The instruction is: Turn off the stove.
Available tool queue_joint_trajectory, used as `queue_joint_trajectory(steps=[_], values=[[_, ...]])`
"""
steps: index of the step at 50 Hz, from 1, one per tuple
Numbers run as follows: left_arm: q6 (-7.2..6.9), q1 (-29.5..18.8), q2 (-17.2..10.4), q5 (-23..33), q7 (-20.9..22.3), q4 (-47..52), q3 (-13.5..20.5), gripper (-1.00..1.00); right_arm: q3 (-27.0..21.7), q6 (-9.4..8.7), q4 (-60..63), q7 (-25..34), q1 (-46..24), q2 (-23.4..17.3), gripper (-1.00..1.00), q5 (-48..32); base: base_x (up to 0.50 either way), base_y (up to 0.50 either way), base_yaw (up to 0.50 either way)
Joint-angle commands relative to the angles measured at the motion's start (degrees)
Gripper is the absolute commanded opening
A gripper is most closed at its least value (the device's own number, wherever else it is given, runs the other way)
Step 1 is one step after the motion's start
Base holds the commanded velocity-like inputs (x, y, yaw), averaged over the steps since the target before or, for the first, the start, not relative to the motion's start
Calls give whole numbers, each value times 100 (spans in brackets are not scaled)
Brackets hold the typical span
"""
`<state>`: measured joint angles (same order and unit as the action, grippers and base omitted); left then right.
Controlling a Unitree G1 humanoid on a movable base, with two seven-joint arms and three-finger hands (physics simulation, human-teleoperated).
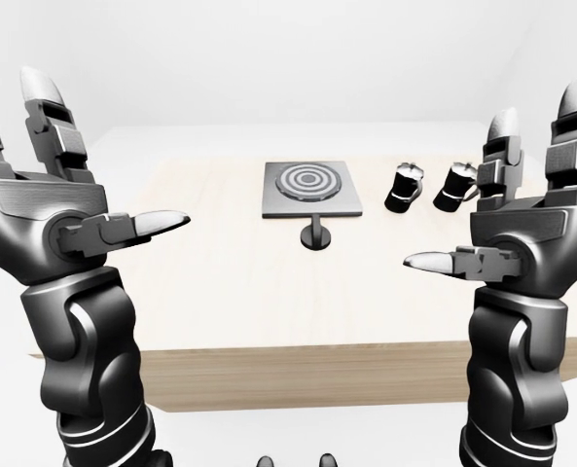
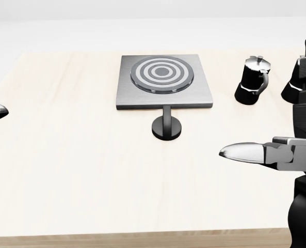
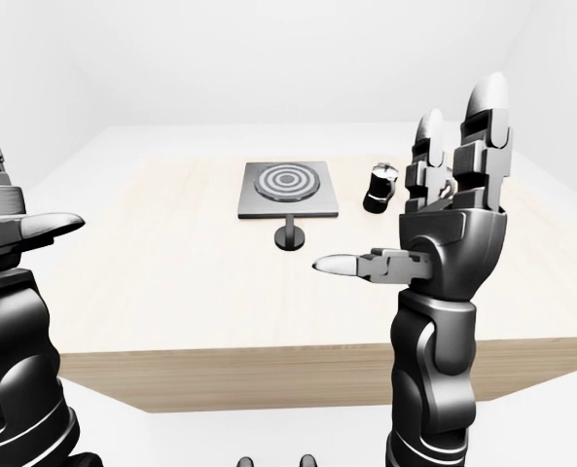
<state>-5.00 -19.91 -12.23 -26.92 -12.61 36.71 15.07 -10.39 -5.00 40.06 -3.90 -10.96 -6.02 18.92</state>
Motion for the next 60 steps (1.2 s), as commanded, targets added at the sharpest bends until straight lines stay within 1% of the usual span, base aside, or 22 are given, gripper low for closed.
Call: queue_joint_trajectory(steps=[1, 7, 10, 32, 55, 58, 60], values=[[0, 24, -4, -5, 13, 0, 7, 100, -29, 0, -2, -30, 28, -18, 100, -38, 0, 0, 0], [0, 20, -9, -21, 5, 28, 15, 100, -81, 0, 4, -82, 35, -6, 100, 30, 0, 0, 0], [0, 31, -11, -31, 6, 43, 28, 100, -74, 0, 76, -18, 55, -7, 100, 85, 0, 0, 0], [0, 30, -49, -25, 24, -51, 70, 100, -22, 0, 51, 8, 56, -1, 100, 115, 50, 0, 0], [0, 40, -84, 8, 59, -191, 112, 100, 110, 0, -68, 66, 148, 95, 100, -28, 50, 0, 0], [0, 48, -77, 24, 61, -196, 96, 100, 183, 0, -195, -59, 192, 86, 100, -253, 21, 0, 0], [0, 66, -76, 29, 73, -195, 104, 100, 279, 0, -200, -27, 304, 89, 100, -452, 0, 0, 0]])
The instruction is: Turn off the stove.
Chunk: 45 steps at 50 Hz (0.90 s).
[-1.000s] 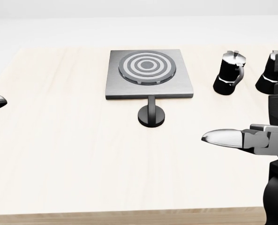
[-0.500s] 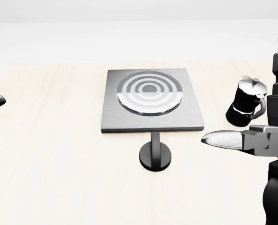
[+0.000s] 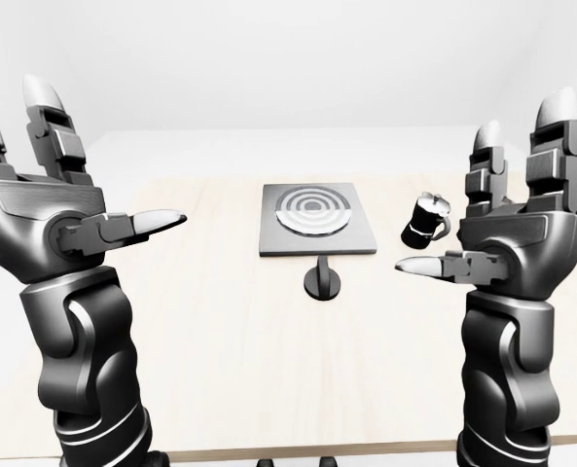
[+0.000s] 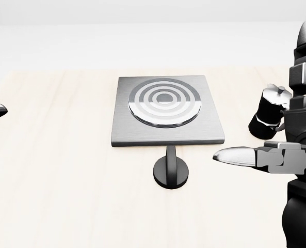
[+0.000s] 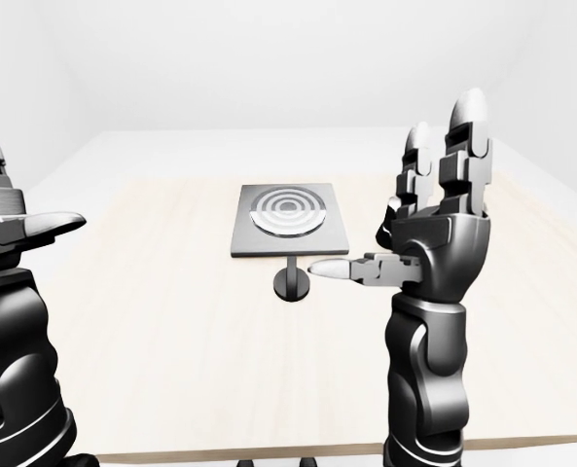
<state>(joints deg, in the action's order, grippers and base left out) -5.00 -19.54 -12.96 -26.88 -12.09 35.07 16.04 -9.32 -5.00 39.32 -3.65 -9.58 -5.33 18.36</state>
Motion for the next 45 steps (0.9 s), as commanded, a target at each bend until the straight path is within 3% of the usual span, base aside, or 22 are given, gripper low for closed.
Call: queue_joint_trajectory(steps=[1, 15, 24, 45], values=[[0, 27, -5, 27, 23, -35, 12, 100, 168, 0, -114, -18, 191, 54, 100, -421, 0, 0, 0], [0, 78, 19, 90, 65, -18, 11, 100, 468, 0, -205, 142, 848, 364, 100, -885, 0, 0, 0], [0, 99, 33, 95, 67, 30, 6, 100, 584, 0, -73, 380, 1427, 534, 100, -676, 0, 0, 0], [0, 123, 18, 108, 86, 16, 43, 100, 910, 0, -530, 664, 2009, 530, 100, -851, 0, 0, 0]])
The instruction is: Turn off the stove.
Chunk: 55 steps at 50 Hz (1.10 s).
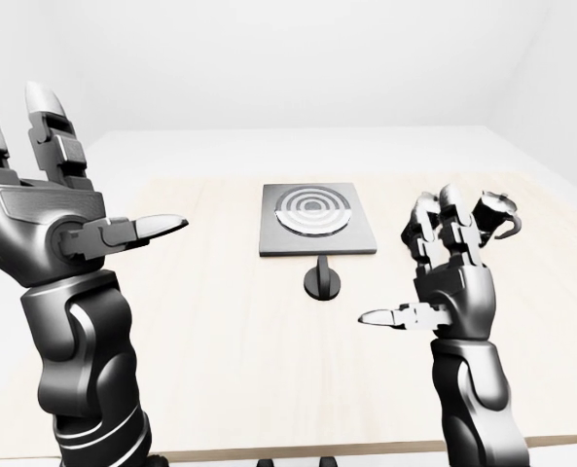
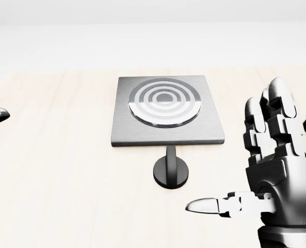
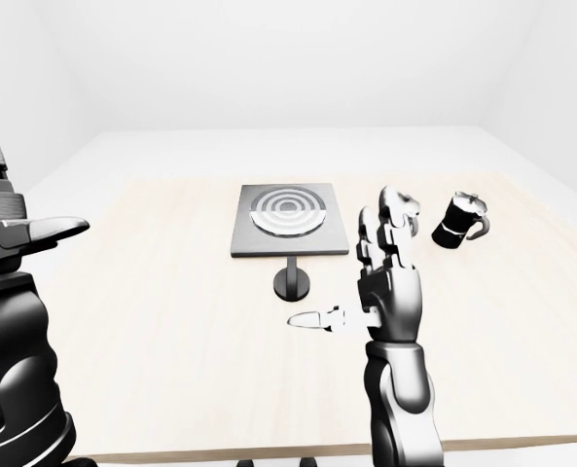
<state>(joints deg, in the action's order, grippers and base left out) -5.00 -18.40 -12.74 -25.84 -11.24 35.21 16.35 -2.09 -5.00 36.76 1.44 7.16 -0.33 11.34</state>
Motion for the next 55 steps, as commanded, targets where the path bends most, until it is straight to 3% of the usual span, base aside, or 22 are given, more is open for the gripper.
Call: queue_joint_trajectory(steps=[1, 16, 35, 47, 48, 55], values=[[0, 11, -3, -1, -1, 9, 12, 100, 202, 0, -296, 159, 342, 31, 100, -162, 0, 0, 0], [0, 22, 2, -16, -2, 63, 11, 100, 298, 0, -1033, 379, 727, 2, 100, -424, 0, 0, 0], [0, 38, -7, -24, 1, 71, 31, 100, 228, 0, -1024, 455, 498, -13, 100, -561, 0, 0, 0], [0, 50, -19, -32, -12, 83, 47, 100, 401, 0, -1826, 502, 563, 21, 100, -635, 0, 0, 0], [0, -34, -59, -57, -35, 61, 81, 100, 654, 0, -2004, 611, 249, -36, 100, -822, 0, 0, 0], [0, -37, -77, -76, -53, 52, 75, 100, 722, 0, -2056, 651, 190, -17, 100, -893, 0, 0, 0]])
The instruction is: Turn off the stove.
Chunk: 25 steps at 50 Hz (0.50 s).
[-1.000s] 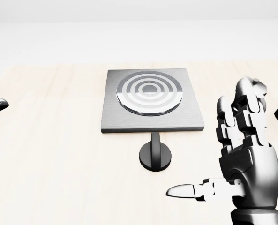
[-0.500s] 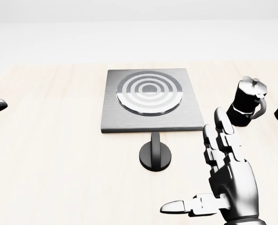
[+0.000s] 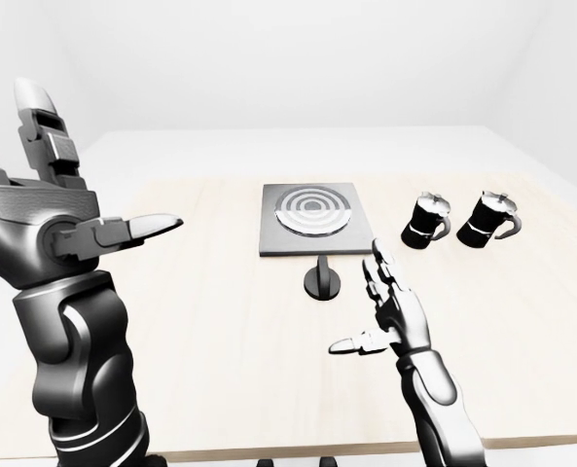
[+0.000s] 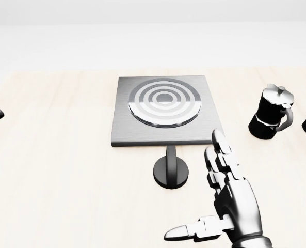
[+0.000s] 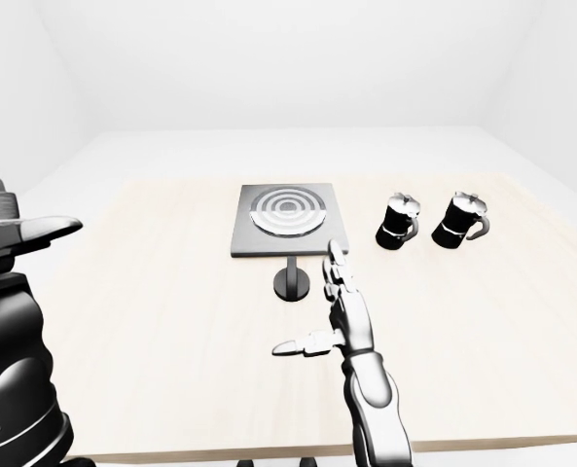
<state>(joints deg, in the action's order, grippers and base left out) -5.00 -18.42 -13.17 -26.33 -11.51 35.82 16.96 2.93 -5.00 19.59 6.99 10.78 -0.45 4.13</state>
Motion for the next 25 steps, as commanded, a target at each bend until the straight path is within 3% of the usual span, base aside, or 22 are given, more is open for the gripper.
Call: queue_joint_trajectory(steps=[1, 25], values=[[0, -41, -37, -34, -27, -8, 19, 100, 228, 0, -335, 94, -162, -3, 100, -178, 0, 0, 0], [0, -24, -83, -68, -45, 20, 72, 100, 210, 0, -690, 135, -172, 4, 100, -199, 0, 0, 0]])
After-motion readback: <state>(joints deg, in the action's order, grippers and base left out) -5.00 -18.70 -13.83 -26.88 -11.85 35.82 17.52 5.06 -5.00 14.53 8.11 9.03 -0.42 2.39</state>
